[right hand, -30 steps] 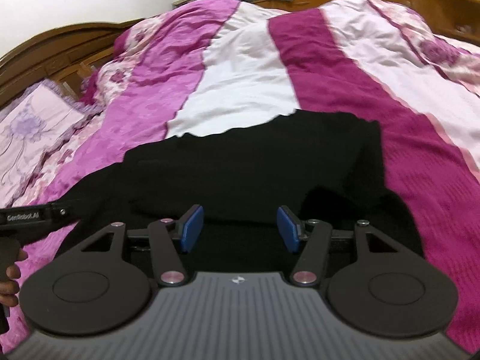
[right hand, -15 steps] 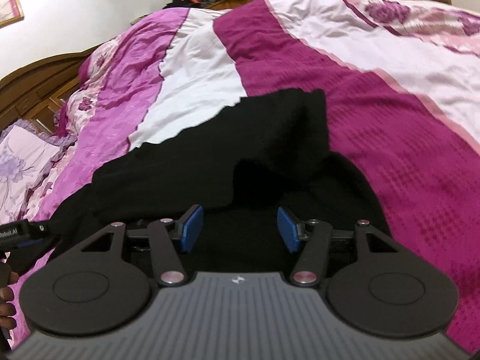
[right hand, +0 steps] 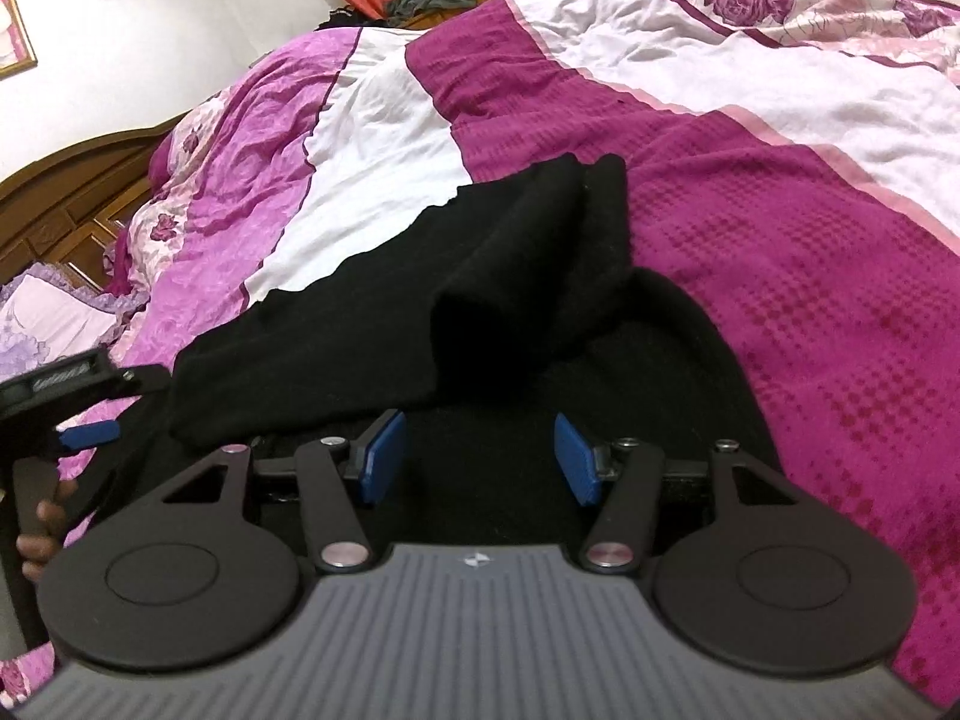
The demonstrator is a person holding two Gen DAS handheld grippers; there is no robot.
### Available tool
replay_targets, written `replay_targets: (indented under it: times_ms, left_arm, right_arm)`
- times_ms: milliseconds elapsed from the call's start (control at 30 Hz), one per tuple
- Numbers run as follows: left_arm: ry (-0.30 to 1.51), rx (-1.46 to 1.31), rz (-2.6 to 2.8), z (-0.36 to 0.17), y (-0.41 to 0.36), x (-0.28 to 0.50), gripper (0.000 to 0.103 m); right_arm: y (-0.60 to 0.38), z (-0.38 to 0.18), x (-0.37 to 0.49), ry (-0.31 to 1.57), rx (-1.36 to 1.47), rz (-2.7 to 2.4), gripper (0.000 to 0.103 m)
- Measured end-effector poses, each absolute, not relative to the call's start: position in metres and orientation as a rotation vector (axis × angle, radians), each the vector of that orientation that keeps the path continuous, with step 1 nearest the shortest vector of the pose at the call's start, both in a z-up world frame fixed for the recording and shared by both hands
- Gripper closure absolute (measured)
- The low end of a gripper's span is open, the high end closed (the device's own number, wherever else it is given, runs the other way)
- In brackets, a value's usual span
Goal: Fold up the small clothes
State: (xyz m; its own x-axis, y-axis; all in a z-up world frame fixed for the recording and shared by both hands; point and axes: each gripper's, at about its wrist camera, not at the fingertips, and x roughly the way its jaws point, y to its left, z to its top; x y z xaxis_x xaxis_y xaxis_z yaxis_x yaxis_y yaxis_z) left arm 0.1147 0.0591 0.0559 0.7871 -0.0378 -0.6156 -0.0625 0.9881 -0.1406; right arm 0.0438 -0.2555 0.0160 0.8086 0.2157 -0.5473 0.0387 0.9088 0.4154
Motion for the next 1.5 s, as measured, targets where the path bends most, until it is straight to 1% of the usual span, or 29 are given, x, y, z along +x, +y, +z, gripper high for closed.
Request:
replay_targets:
  times_ms: [133,167,200,233,267,333,400,433,467,500,533,567,667,800,833,900,967,1033,1067,1133,1233,1300,1400,1433,1467,1500]
  left_arm:
    - [0.696,-0.217,0.033,0.043,0.061,0.130,0.000]
    - [0.701,-0.226,0.024,0.039,0.060,0.133,0.003]
    - [0.703,-0.229,0.010,0.036,0.059,0.134,0.008]
    - [0.709,-0.227,-0.005,0.033,0.057,0.137,0.016]
    - [0.717,-0.226,-0.013,0.029,0.055,0.139,0.022]
    - [0.713,-0.220,-0.014,0.024,0.052,0.141,0.032]
    - [0.696,-0.219,-0.018,0.023,0.052,0.143,0.036]
    - [0.691,-0.228,-0.024,0.023,0.053,0.143,0.043]
    - [0.688,-0.243,-0.035,0.023,0.054,0.145,0.056]
    - [0.689,-0.253,-0.041,0.024,0.055,0.146,0.065]
    - [0.686,-0.261,-0.051,0.025,0.057,0.148,0.083]
    - [0.684,-0.274,-0.070,0.026,0.059,0.149,0.088]
    - [0.638,-0.296,-0.061,0.038,0.066,0.147,0.091]
    - [0.578,-0.248,0.011,0.049,0.072,0.140,0.091]
    - [0.575,-0.250,0.016,0.050,0.076,0.139,0.091]
    - [0.588,-0.264,0.020,0.048,0.081,0.140,0.091]
    - [0.608,-0.262,0.056,0.044,0.086,0.142,0.091]
    - [0.619,-0.275,0.080,0.041,0.090,0.141,0.091]
    - [0.617,-0.289,0.085,0.041,0.094,0.140,0.091]
    - [0.600,-0.293,0.092,0.043,0.096,0.134,0.091]
    - [0.576,-0.256,0.096,0.047,0.093,0.128,0.091]
    - [0.593,-0.244,0.094,0.046,0.093,0.128,0.091]
    - [0.623,-0.257,0.097,0.038,0.095,0.130,0.091]
    - [0.636,-0.268,0.102,0.034,0.096,0.131,0.091]
    - [0.645,-0.278,0.103,0.031,0.097,0.132,0.091]
    - [0.650,-0.288,0.103,0.029,0.098,0.132,0.091]
  right_arm:
    - [-0.257,0.015,0.043,0.616,0.452,0.096,0.040]
    - [-0.259,0.015,0.043,0.610,0.477,0.093,0.040]
    - [-0.263,0.016,0.042,0.595,0.519,0.090,0.040]
    - [-0.267,0.016,0.042,0.585,0.557,0.089,0.040]
    - [-0.272,0.016,0.043,0.574,0.602,0.084,0.040]
    - [-0.281,0.014,0.045,0.552,0.675,0.069,0.041]
    - [-0.288,0.014,0.047,0.534,0.726,0.056,0.041]
    - [-0.292,0.013,0.048,0.524,0.755,0.045,0.041]
    - [-0.296,0.012,0.050,0.517,0.778,0.036,0.041]
    - [-0.299,0.011,0.051,0.511,0.805,0.029,0.041]
    - [-0.303,0.009,0.053,0.505,0.835,0.026,0.041]
    - [-0.306,0.006,0.055,0.496,0.871,0.020,0.042]
    - [-0.316,0.003,0.059,0.456,0.962,-0.002,0.042]
    - [-0.320,0.002,0.062,0.420,0.969,-0.054,0.046]
    - [-0.321,0.001,0.063,0.420,0.974,-0.068,0.049]
    - [-0.324,-0.002,0.065,0.425,0.972,-0.098,0.060]
    - [-0.326,-0.005,0.065,0.426,0.971,-0.129,0.082]
    - [-0.330,-0.006,0.062,0.411,0.969,-0.146,0.091]
    - [-0.331,-0.005,0.060,0.396,0.954,-0.160,0.094]
    - [-0.331,0.000,0.058,0.368,0.914,-0.193,0.095]
    - [-0.336,0.005,0.059,0.377,0.896,-0.172,0.095]
    - [-0.334,0.015,0.063,0.400,0.820,-0.148,0.094]
    - [-0.326,0.033,0.084,0.466,0.634,-0.110,0.088]
    - [-0.323,0.036,0.093,0.484,0.591,-0.106,0.078]
    - [-0.323,0.039,0.102,0.493,0.557,-0.106,0.060]
    - [-0.323,0.040,0.109,0.493,0.533,-0.105,0.051]
